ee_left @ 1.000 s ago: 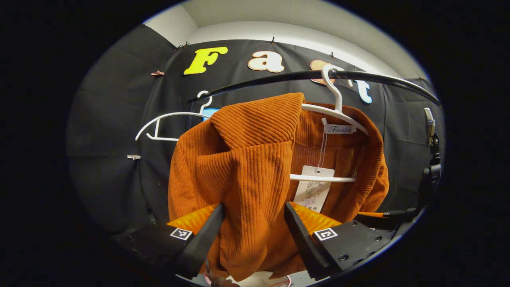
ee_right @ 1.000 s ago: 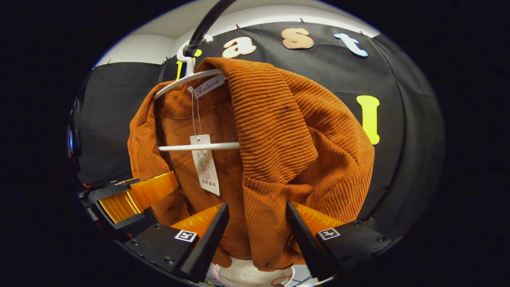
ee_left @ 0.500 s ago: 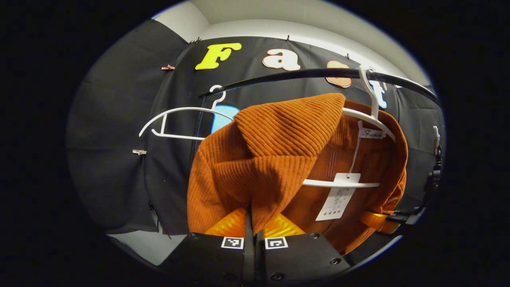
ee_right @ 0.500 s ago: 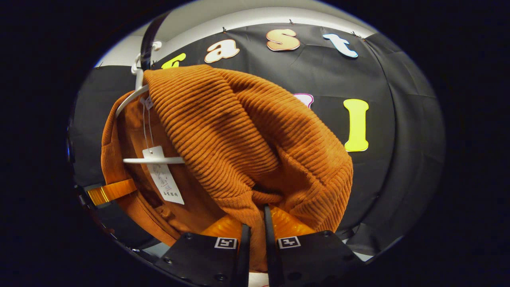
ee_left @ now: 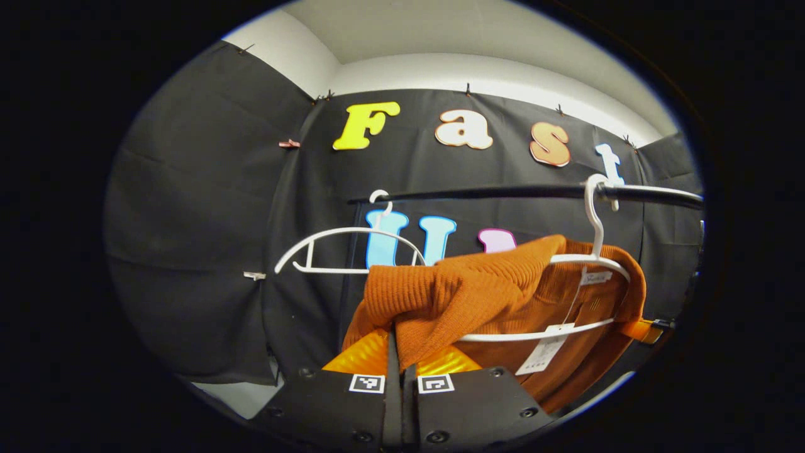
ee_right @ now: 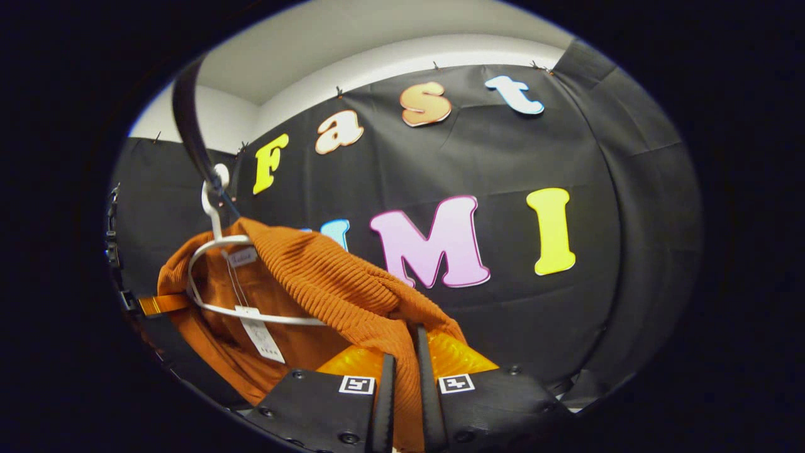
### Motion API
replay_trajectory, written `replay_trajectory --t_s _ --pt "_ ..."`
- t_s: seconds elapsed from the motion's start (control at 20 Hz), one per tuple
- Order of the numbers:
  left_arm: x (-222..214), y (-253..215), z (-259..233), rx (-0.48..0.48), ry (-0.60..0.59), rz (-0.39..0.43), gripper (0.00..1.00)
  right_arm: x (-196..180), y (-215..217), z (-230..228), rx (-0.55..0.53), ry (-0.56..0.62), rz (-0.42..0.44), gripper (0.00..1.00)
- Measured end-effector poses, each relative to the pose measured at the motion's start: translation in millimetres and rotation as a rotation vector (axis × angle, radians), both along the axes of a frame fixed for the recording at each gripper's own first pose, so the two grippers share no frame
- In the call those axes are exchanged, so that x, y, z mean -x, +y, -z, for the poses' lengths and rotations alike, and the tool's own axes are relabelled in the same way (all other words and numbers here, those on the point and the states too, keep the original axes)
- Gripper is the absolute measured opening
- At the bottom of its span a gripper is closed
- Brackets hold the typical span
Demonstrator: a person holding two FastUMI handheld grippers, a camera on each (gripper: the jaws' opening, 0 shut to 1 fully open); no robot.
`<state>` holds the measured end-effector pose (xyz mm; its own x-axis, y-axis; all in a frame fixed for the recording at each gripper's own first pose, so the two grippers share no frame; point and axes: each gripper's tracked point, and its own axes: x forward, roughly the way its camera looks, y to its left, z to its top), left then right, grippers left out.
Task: Grasp the clothes on the hanger with both hands and then place them into the laundry hamper below.
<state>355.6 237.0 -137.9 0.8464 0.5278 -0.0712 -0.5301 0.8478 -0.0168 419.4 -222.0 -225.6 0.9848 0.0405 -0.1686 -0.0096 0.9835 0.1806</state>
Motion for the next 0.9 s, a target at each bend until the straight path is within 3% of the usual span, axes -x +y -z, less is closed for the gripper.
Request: replay_trajectory --t_s 0.05,0.15,0.2,0.35,0.4,0.6,0.65,0.7,0.75,0.8,0.9 --pt "1.4 2.3 -7.9 -0.023 -0.013 -0.003 0.05 -2.5 -3.0 -1.0 0.001 -0.009 0.008 0.18" --pt "4.4 6.0 -16.8 -0.064 -0.018 -0.01 0.05 -4.2 -3.8 -6.1 0.002 -0.013 0.009 0.23" --pt "3.9 7.5 -19.8 -0.075 -0.022 -0.009 0.05 -3.7 -3.6 -10.0 -0.004 -0.019 0.007 0.18" --pt "0.8 13.0 -36.2 -0.107 -0.034 -0.011 0.04 -0.5 -5.0 -28.3 -0.039 -0.055 0.001 0.18" --pt "1.2 14.1 -40.3 -0.121 -0.039 -0.008 0.03 -1.4 -6.9 -33.7 -0.052 -0.068 0.002 0.23" --pt "-9.5 24.4 -56.9 -0.178 -0.032 0.001 0.06 -5.3 -7.6 -56.3 -0.101 -0.117 -0.017 0.18" --pt "-12.3 26.7 -59.4 -0.19 -0.025 0.003 0.03 -5.9 -7.8 -62.1 -0.108 -0.129 -0.022 0.27" --pt "-14.7 27.3 -61.1 -0.198 -0.021 0.007 0.03 -7.1 -10.1 -70.3 -0.112 -0.148 -0.02 0.22" --pt "-16.4 29.4 -63.2 -0.202 -0.019 0.008 0.05 -8.4 -12.2 -77.0 -0.115 -0.165 -0.021 0.27" --pt "-18.7 31.0 -63.7 -0.201 -0.013 0.012 0.03 -11.6 -12.4 -82.3 -0.117 -0.182 -0.021 0.18" --pt "-24.4 36.0 -61.4 -0.212 0.005 0.026 0.05 -22.8 -14.1 -81.3 -0.105 -0.188 -0.021 0.23"
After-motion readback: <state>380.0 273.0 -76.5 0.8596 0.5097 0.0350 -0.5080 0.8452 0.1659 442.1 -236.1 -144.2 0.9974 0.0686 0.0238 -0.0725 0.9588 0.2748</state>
